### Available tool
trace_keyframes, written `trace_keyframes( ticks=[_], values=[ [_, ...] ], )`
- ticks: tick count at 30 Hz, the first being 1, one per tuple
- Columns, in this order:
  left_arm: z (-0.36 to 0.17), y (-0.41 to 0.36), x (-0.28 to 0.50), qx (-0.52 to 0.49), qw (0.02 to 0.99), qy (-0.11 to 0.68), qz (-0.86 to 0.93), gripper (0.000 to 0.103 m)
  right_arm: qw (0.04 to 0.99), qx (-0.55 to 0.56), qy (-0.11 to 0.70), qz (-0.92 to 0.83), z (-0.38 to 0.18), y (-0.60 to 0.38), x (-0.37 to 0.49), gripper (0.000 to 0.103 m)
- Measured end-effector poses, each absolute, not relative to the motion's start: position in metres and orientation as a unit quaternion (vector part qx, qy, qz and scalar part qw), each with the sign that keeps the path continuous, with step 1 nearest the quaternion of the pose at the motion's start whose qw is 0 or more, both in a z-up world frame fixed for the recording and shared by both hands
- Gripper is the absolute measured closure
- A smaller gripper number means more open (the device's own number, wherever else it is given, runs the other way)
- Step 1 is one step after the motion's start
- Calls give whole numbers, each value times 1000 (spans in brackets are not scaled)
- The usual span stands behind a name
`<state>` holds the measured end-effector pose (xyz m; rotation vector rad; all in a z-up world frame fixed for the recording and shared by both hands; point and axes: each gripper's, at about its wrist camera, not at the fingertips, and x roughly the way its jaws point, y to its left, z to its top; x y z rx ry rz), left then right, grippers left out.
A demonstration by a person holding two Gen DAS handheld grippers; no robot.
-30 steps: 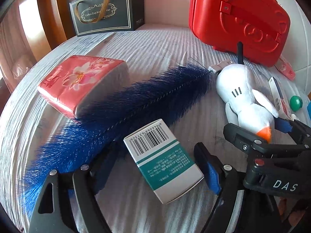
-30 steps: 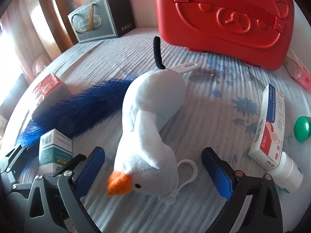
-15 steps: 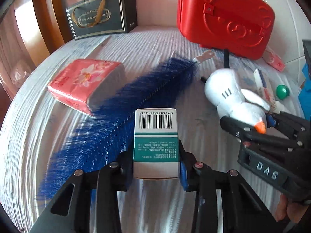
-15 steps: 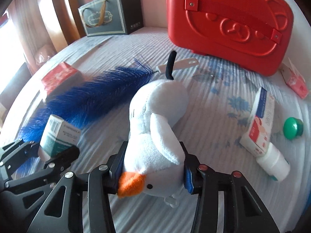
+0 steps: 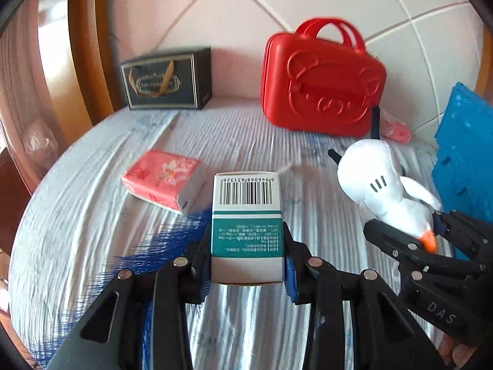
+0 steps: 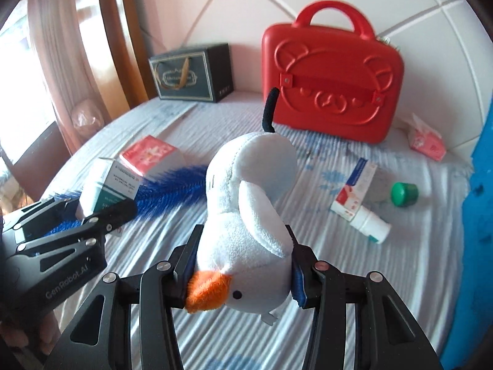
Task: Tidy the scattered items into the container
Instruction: 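Carry the medicine box and plush goose into the blue bin and release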
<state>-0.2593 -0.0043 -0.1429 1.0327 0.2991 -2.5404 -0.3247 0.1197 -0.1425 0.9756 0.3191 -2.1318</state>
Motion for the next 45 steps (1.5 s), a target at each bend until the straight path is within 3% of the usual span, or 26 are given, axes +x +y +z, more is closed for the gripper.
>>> trace_keyframes(
  ticks=[7,15,20,34,45],
  values=[
    [-129,3,-249,379,156,91,-908,67,354,369,114,-852,-111,140,-288,56],
    [-175,15,-226,425,120,70,-894,68,335,416,122,-837,-150,139,-261,56],
    [-162,17,-215,410,109,67,-903,68,322,414,124,-843,-146,140,-250,56],
    [-43,61,-223,306,33,56,-950,68,253,303,121,-911,-12,174,-222,56],
    [37,179,-229,257,-25,23,-966,68,196,198,107,-954,98,297,-221,56]
  ],
)
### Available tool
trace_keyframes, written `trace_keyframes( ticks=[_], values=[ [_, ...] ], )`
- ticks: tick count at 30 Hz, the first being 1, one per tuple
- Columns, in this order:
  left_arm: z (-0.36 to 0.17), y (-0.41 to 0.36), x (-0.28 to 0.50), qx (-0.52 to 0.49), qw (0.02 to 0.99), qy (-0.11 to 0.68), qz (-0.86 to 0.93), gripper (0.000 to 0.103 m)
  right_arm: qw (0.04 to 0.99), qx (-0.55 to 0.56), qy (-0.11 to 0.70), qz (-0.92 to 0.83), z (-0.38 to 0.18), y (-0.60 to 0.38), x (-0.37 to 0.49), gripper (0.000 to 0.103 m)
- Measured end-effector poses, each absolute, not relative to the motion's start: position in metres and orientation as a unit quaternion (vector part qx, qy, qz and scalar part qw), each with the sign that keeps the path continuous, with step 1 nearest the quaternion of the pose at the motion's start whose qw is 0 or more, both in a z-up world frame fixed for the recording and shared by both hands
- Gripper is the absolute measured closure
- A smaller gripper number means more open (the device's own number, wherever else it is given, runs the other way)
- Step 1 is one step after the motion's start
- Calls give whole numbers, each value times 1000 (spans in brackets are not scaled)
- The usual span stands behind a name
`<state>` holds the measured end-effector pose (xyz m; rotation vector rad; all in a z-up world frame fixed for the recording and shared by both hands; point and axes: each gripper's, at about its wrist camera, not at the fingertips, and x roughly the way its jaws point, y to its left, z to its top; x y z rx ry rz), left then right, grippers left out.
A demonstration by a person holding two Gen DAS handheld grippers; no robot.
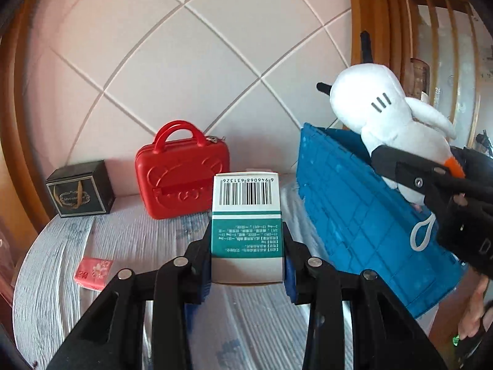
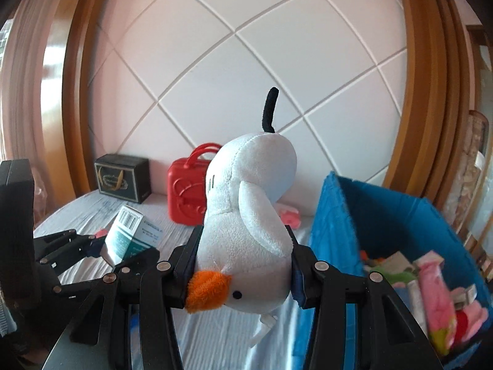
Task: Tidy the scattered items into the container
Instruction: 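Carry the medicine box and plush goose into the blue bin and release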
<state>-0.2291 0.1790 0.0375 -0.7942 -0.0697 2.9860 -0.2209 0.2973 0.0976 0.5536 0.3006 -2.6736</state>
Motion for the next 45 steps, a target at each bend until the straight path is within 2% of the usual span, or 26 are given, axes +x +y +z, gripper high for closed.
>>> trace_keyframes(
  ticks=[8,15,19,24,27,32,37,45],
  values=[
    [117,300,-281,-303,94,-38,948,68,161,177,118,-964,169,447,-268,56],
    [154,395,-354,-364,107,-41,924,68,134,243,121,-953,175,558,-370,56],
    [130,450,-411,-413,86,-25,906,68,135,305,110,-936,140,588,-431,56],
    [65,500,-475,-486,56,31,872,68,137,386,111,-905,79,604,-478,56],
    [26,517,-496,-520,50,55,851,68,141,442,128,-877,43,609,-492,56],
    [-25,527,-504,-573,58,65,815,68,140,487,148,-849,22,623,-491,55],
    [-26,526,-497,-561,59,75,822,67,141,513,191,-825,-8,622,-481,55],
    [-27,529,-499,-568,62,86,816,66,139,522,204,-817,-12,619,-473,52]
  ],
)
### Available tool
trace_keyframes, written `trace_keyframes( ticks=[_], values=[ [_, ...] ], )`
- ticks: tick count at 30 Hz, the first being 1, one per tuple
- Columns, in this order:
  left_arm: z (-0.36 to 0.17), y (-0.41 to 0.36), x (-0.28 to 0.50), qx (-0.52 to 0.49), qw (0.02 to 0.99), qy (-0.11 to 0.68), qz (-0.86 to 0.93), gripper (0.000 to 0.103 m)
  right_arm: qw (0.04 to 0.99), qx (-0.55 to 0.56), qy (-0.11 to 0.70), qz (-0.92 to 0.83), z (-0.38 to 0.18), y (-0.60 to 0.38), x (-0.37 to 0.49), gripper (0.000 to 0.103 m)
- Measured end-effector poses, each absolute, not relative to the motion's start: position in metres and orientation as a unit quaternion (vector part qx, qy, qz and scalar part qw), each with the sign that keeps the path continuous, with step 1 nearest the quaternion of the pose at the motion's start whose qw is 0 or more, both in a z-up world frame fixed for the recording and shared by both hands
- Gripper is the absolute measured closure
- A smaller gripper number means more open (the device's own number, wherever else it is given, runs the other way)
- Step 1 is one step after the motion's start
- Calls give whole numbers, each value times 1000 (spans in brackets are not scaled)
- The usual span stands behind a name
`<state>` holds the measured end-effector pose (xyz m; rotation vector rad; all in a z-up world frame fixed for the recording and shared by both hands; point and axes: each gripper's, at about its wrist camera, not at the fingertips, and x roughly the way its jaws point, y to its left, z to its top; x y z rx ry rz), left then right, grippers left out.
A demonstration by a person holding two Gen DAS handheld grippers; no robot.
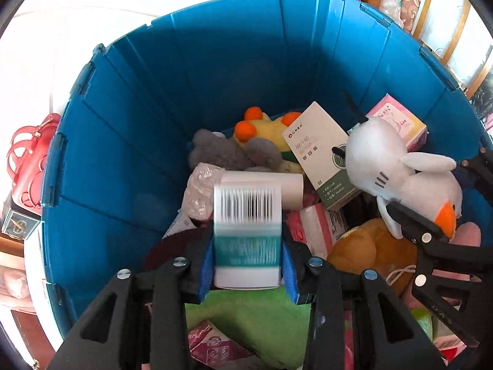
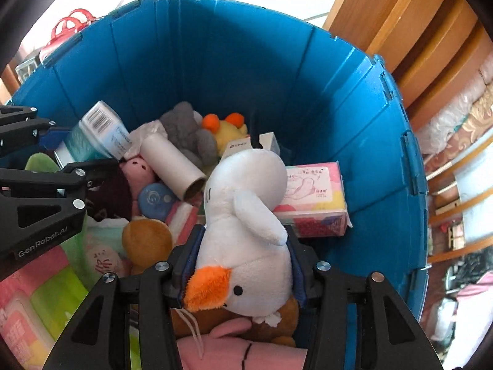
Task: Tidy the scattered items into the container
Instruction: 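Carry the medicine box and plush goose into the blue bin and release, then withdraw both tools from the bin back over the bed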
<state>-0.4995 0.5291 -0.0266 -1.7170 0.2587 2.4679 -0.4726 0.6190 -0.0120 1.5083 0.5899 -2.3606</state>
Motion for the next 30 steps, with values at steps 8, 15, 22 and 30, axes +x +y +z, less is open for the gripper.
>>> trace_keyframes(
  ticks=[8,15,22,30],
  values=[
    [-18,525,-494,-566,62,81,818,61,138,518,211,-817,-8,616,-463,35],
    [3,519,-484,-554,60,69,828,61,141,503,210,-827,14,621,-469,27],
    [38,507,-457,-526,61,64,846,61,144,477,207,-842,43,622,-451,22],
    [77,477,-418,-490,48,51,869,61,159,449,197,-857,76,608,-424,0]
  ],
)
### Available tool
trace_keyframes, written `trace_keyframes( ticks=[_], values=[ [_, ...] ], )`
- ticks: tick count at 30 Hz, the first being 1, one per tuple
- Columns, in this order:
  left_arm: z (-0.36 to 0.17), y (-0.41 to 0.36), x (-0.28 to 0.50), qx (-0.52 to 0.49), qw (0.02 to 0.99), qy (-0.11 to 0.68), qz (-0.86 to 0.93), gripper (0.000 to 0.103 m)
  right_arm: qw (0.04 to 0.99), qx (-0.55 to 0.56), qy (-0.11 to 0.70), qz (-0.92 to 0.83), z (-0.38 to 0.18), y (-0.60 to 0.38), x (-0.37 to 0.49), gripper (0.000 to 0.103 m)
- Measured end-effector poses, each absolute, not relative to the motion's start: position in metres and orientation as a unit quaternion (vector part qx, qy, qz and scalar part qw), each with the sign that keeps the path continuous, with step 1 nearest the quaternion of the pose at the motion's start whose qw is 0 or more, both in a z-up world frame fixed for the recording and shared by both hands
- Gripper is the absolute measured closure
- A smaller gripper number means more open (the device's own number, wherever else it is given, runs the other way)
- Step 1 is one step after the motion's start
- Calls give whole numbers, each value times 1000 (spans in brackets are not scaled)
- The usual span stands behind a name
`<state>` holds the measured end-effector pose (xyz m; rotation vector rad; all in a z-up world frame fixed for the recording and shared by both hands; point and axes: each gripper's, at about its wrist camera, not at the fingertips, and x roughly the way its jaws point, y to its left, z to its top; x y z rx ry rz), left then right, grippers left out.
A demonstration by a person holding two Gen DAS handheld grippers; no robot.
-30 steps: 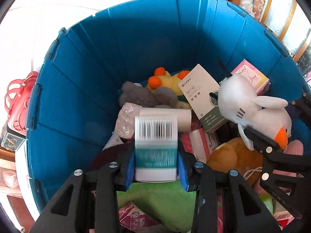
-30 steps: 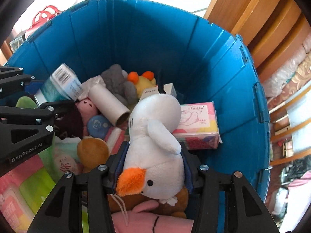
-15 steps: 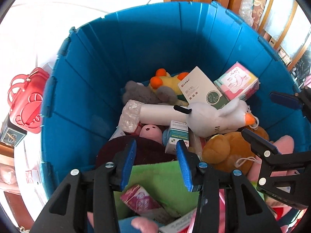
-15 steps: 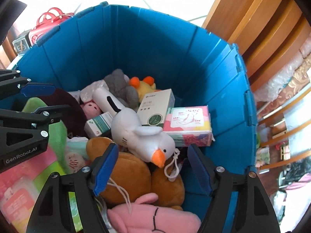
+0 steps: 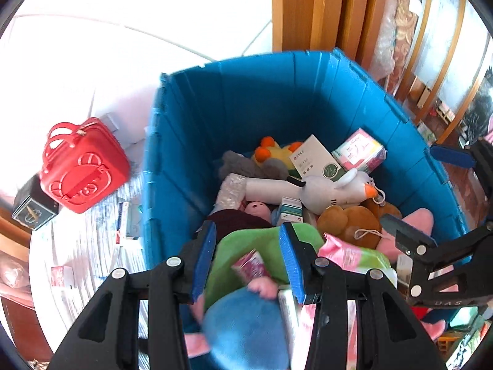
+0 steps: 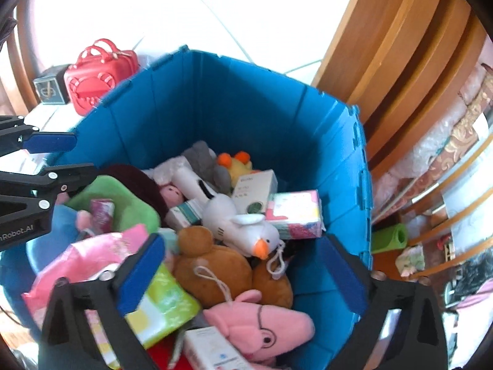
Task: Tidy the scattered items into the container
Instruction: 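Withdraw both tools from the bin back over the bed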
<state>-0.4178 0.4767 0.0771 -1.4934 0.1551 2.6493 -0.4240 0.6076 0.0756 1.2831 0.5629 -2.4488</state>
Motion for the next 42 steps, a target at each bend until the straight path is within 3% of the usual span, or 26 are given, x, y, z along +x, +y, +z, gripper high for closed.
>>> trace_keyframes(
  ticks=[3,5,7,17,28,34,42],
  values=[
    [92,459,-399,-468,34,52,882,56,179,444,188,-857,86,596,-415,0],
    [102,444,-383,-444,21,56,894,42,195,438,183,-858,93,585,-407,0],
    [109,428,-367,-423,7,59,904,38,218,430,171,-860,99,574,-399,0],
    [117,314,-290,-378,-62,24,924,38,320,383,140,-855,124,498,-349,0],
    [72,161,-220,-362,-88,13,928,37,376,316,101,-865,140,390,-265,0],
    [24,76,-203,-374,-83,6,924,37,375,287,101,-876,113,298,-229,0],
    [-59,8,-208,-399,-58,-36,915,37,313,359,64,-877,16,225,-249,0]
  ],
)
